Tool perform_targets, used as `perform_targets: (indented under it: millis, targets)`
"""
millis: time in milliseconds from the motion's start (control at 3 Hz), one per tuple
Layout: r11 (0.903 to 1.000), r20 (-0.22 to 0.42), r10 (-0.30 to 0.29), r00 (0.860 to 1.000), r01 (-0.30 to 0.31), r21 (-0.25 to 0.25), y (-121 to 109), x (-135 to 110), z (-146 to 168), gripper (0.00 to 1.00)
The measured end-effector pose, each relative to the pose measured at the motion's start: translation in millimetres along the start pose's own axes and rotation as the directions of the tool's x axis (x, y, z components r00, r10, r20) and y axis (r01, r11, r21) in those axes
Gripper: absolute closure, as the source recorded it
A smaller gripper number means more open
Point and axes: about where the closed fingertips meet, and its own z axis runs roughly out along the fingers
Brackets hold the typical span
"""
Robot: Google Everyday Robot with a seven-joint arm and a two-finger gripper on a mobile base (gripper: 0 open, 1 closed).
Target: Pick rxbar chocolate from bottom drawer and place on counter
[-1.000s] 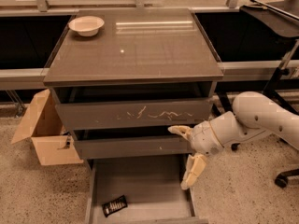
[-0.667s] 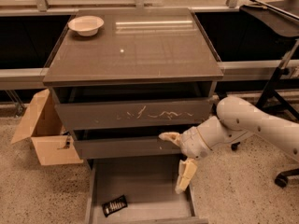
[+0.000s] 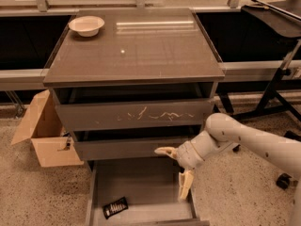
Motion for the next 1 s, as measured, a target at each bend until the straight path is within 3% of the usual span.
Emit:
perform_targets:
  millis: [333, 667, 1000]
  targets:
    - [0.9989, 0.03, -0.033, 0.999, 0.034, -0.031, -3.6, 31.3, 33.2, 0.0]
    - [0.9989, 0.03, -0.033, 0.999, 0.034, -0.031, -3.6, 31.3, 33.2, 0.0]
    - [0.9993, 0.022, -0.008, 1.0, 0.009, -0.037, -9.4, 48.5, 56.4, 0.0]
